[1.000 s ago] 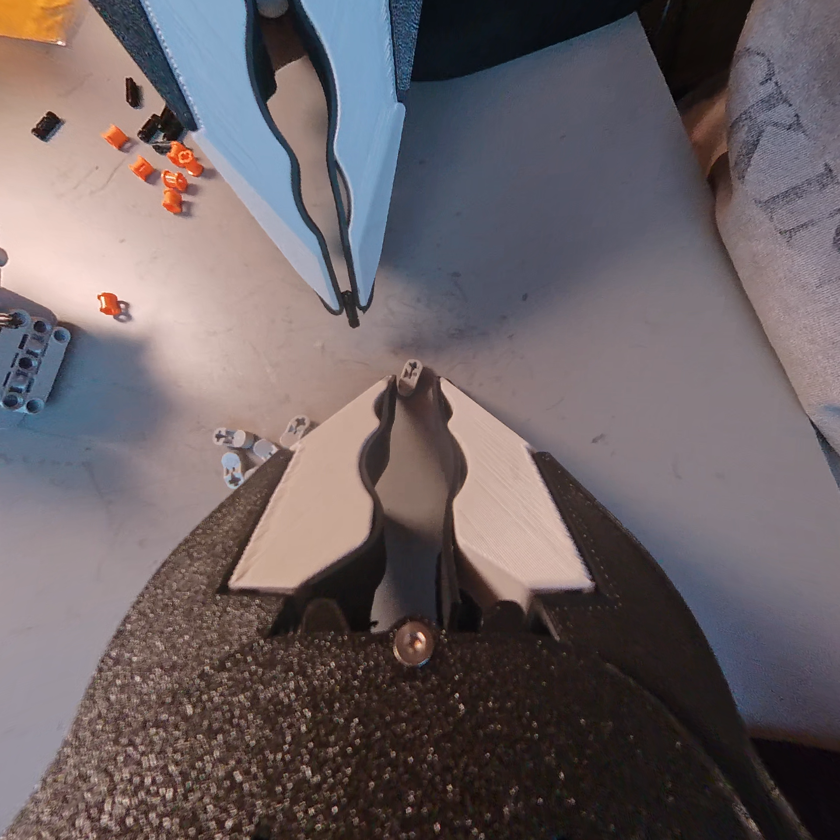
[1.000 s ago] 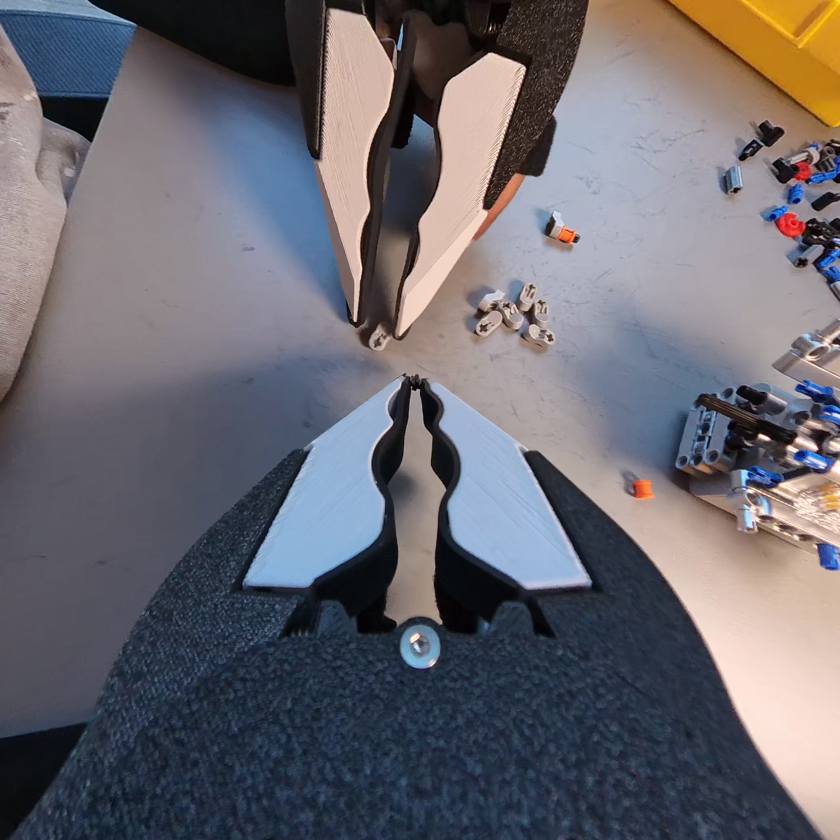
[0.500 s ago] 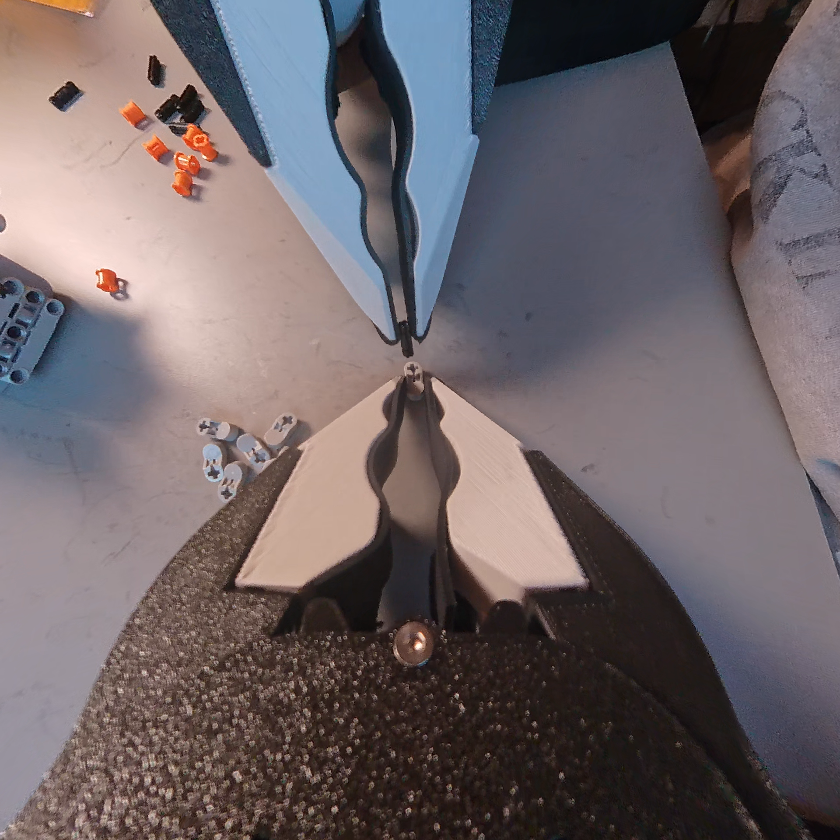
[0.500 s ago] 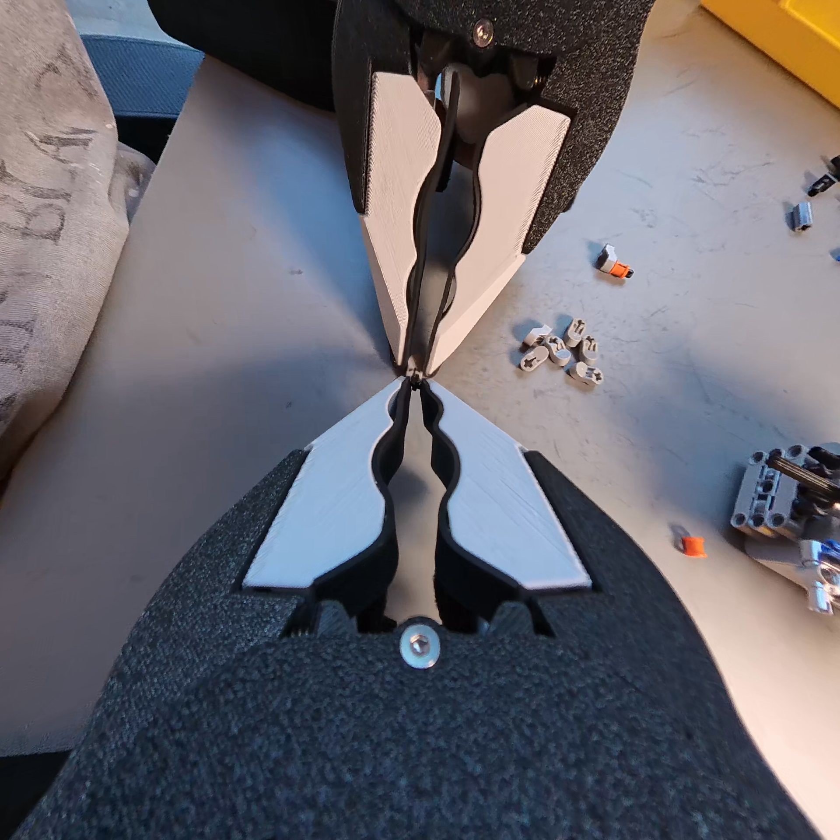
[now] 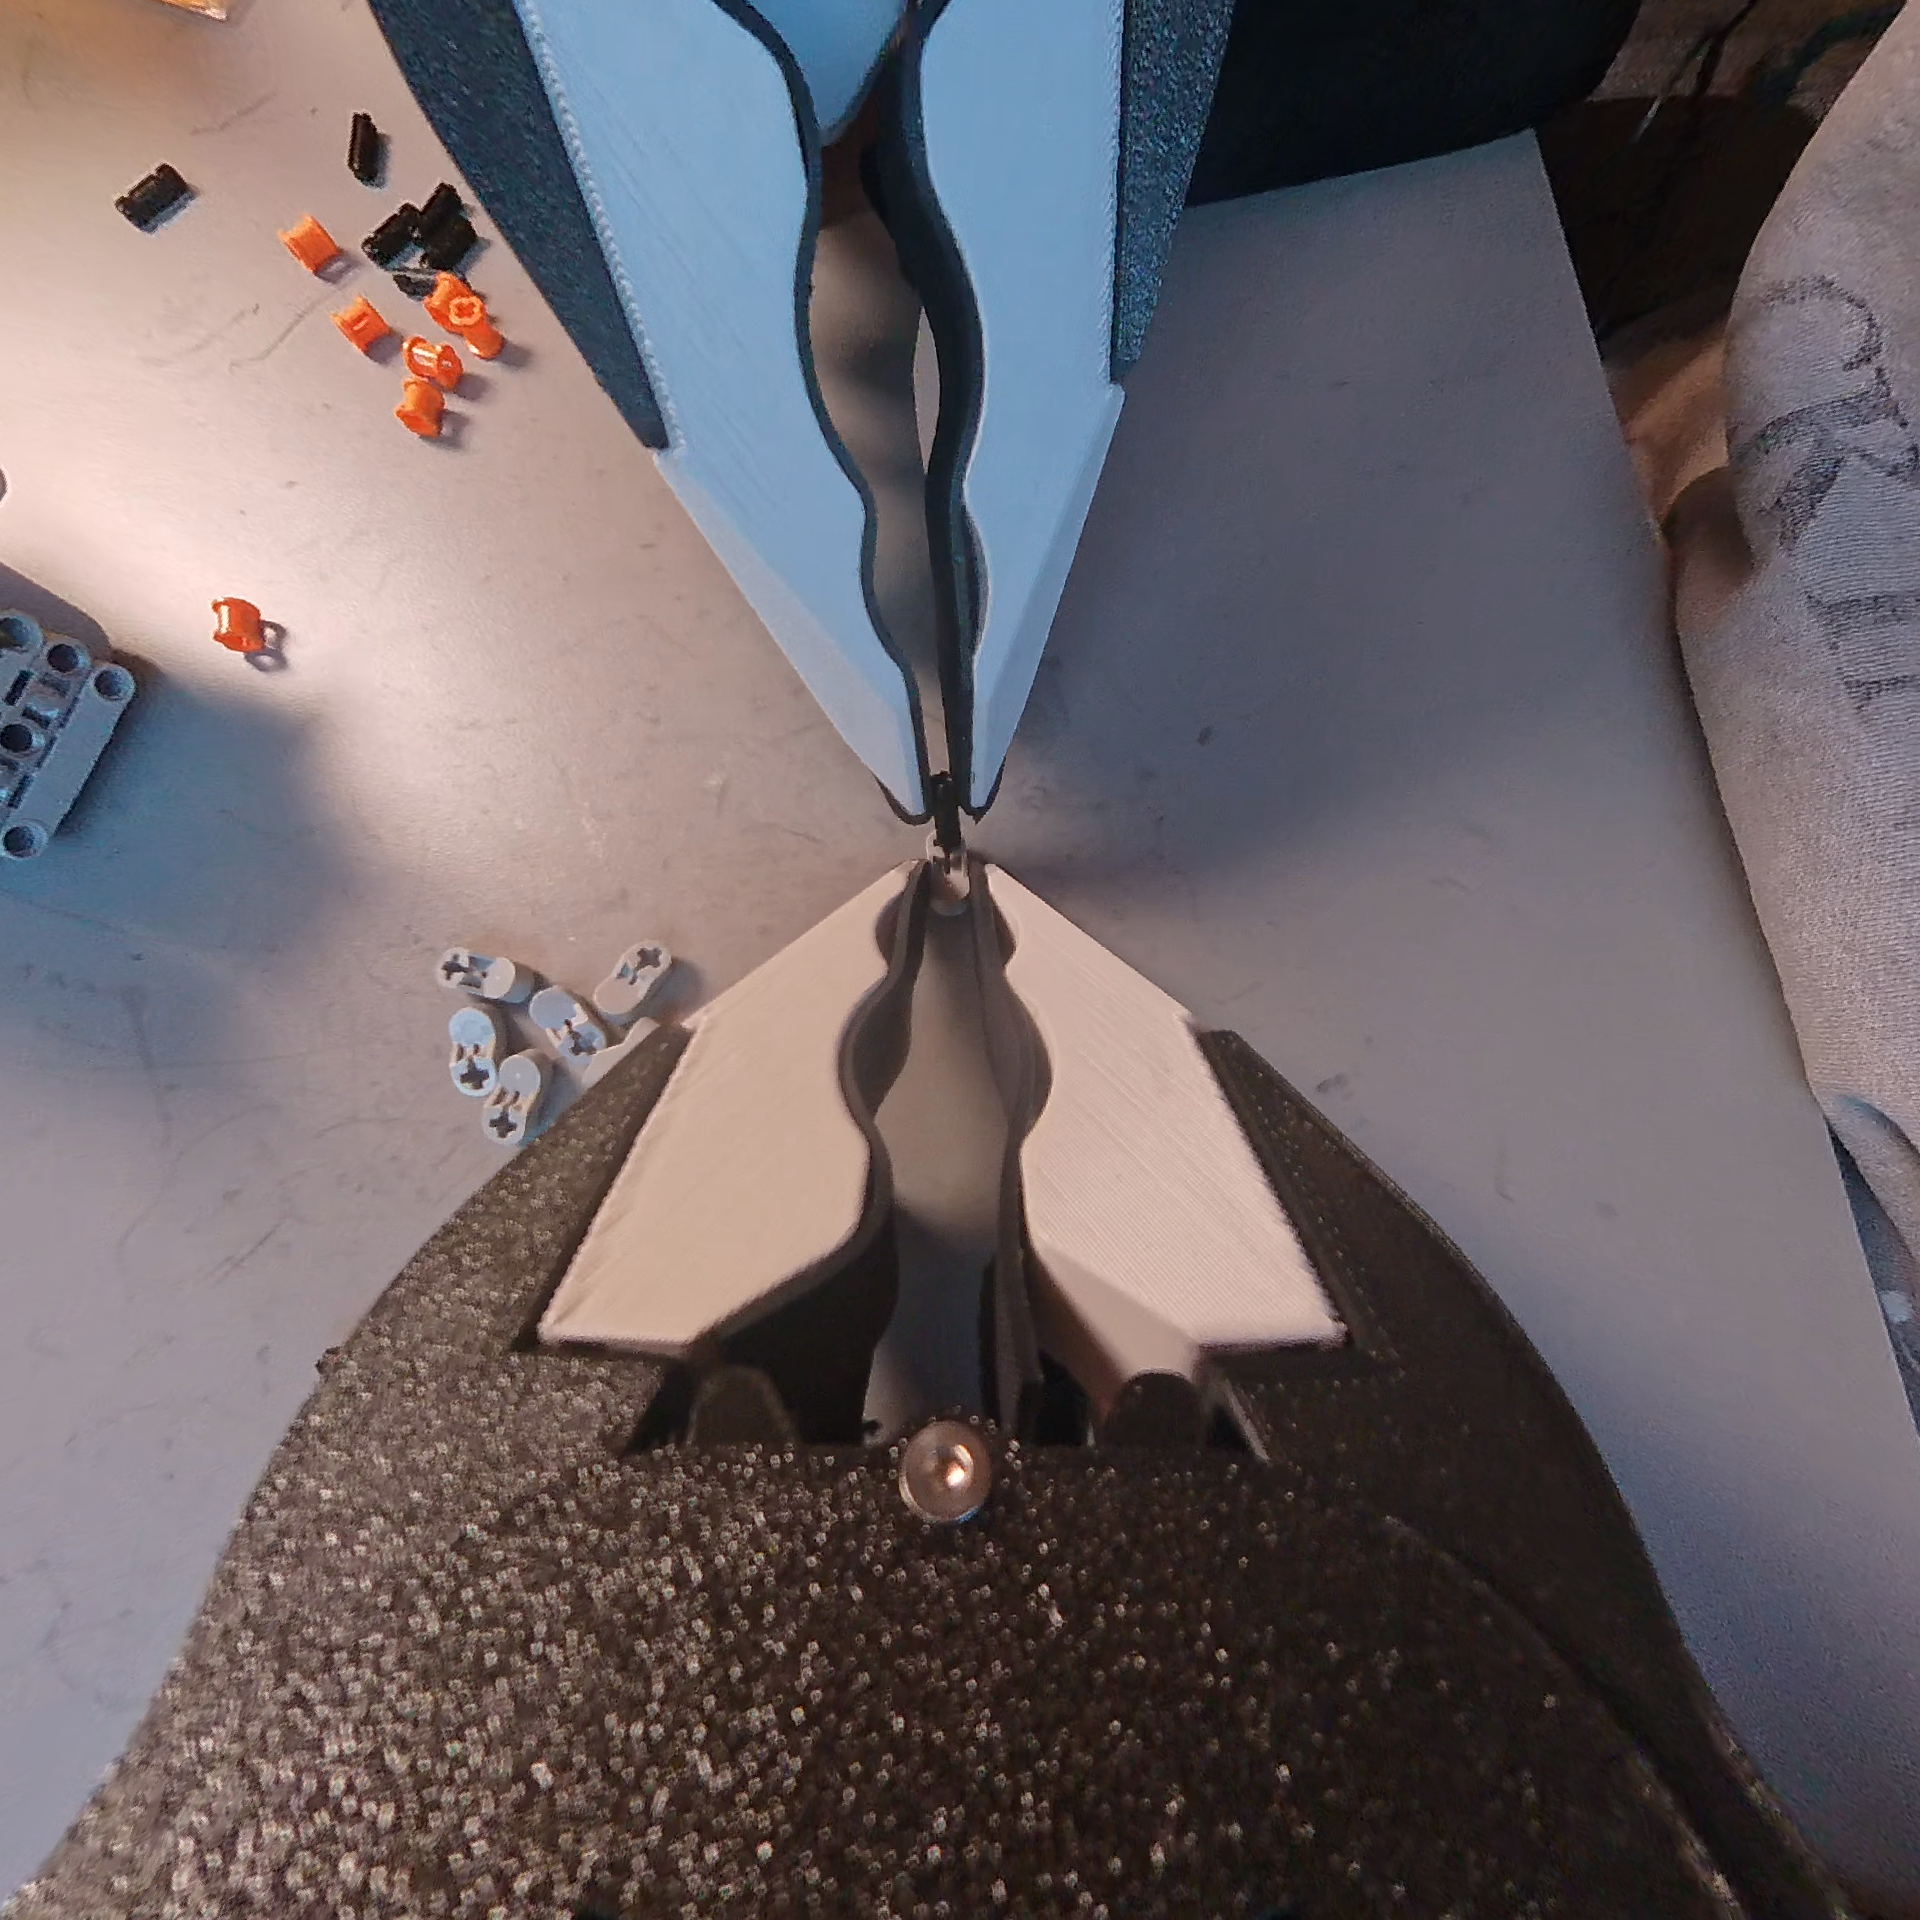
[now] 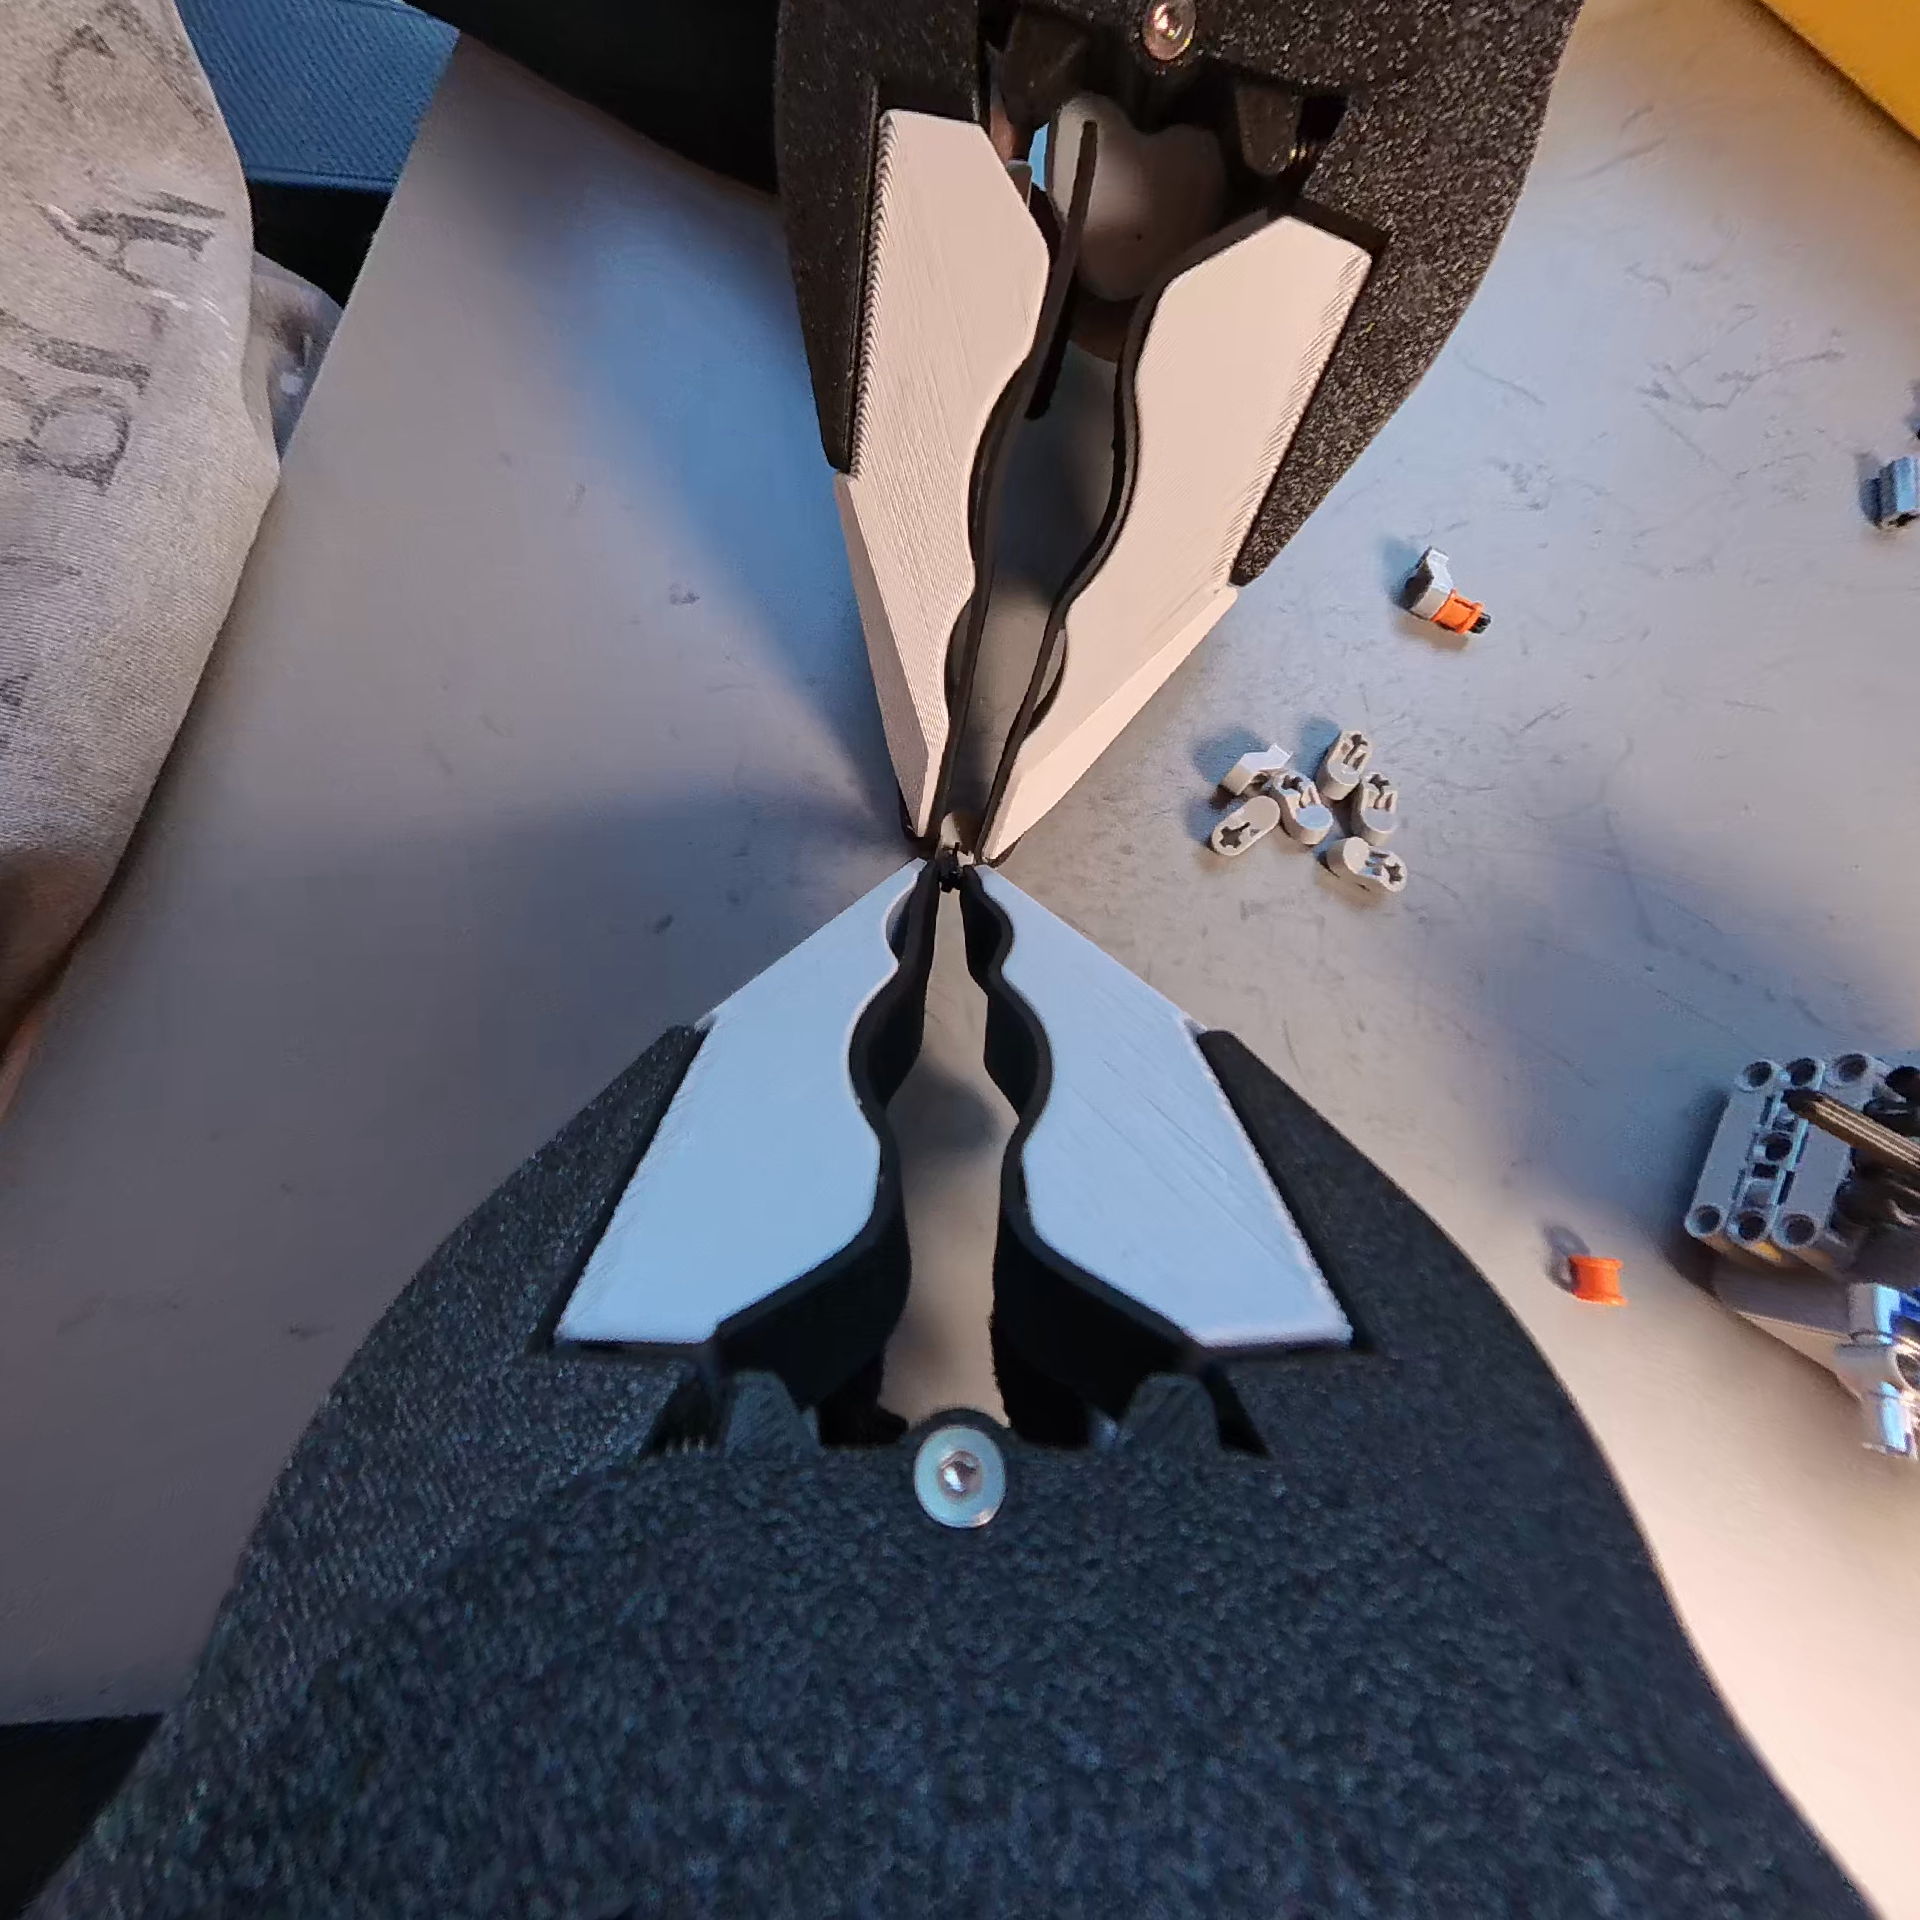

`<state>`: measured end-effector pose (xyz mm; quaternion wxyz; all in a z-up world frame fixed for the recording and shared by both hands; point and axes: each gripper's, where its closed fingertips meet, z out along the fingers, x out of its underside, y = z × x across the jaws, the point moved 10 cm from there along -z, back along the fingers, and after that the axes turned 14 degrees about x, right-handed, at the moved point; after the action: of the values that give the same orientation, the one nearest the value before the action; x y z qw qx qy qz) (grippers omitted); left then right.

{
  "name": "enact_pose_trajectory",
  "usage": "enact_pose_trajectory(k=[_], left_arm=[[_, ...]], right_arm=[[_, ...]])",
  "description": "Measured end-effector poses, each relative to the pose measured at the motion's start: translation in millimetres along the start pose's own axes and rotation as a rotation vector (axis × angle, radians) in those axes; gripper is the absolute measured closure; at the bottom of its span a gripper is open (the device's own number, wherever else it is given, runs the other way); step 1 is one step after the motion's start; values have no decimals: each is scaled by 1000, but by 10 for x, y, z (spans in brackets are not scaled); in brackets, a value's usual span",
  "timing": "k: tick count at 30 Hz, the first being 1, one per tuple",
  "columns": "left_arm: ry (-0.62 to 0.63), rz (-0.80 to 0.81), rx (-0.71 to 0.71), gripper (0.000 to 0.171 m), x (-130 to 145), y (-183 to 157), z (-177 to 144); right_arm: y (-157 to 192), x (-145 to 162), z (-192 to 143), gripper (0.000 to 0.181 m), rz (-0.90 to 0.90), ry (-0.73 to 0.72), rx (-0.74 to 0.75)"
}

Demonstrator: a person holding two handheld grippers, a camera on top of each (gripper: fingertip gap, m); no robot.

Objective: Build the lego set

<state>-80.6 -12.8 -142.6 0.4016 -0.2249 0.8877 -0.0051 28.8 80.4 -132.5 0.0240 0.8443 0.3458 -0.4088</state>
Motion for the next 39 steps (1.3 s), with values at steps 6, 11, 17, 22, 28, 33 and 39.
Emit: enact_pose_trajectory(k=[6,11,17,22,28,33,39], left_arm=[[2,14,18,166,1,17,-4],[4,26,46,166,-1,41,-7],[0,40,66,166,6,60,-11],[-4,37,67,166,8,61,-11],[0,31,56,166,3,51,-7],[5,19,50,166,-6,45,-3],[2,8,46,167,-8,41,-2]], right_arm=[[31,-54,-5,178,-100,31,23],[40,-71,-7,179,-158,65,20],[71,-143,-3,179,-236,116,36],[115,-222,2,179,-307,187,63],[142,-274,10,179,-341,243,77],[152,-308,20,179,-374,285,75],[183,-386,80,179,-457,348,62]])
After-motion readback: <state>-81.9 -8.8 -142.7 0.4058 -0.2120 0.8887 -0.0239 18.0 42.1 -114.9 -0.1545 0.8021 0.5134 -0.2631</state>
